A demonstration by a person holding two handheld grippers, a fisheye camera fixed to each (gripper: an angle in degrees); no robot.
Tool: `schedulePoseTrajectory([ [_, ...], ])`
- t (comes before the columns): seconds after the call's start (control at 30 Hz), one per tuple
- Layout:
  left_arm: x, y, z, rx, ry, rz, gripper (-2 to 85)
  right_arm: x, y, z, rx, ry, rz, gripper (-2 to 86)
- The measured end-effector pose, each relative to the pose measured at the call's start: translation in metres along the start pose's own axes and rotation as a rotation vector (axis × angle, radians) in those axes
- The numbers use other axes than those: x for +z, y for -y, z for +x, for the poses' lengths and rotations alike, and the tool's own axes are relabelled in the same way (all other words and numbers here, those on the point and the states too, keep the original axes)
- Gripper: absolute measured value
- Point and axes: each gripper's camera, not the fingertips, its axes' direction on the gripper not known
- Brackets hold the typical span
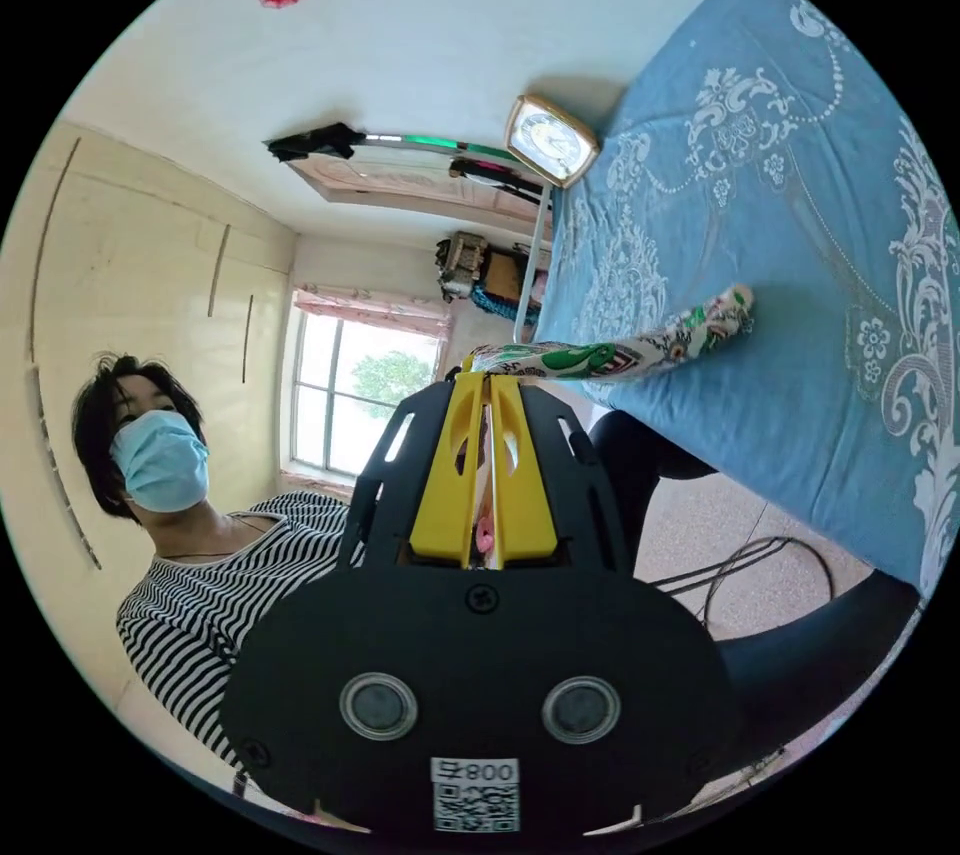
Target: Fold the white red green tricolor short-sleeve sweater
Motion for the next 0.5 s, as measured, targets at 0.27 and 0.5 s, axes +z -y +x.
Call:
schedulePoseTrajectory([
  [0.27, 0.052, 0.011, 0.121, 0.08, -0.073, -0.14, 1.7, -0.094, -0.079, 0.002, -0.111, 0.005, 0.131, 0.7],
  [0.5, 0.125, 0.046, 0.213, 0.061, -0.038, -0.271, 1.6, -0.171, -0.108, 0.075, -0.078, -0.029, 0.252, 0.7],
])
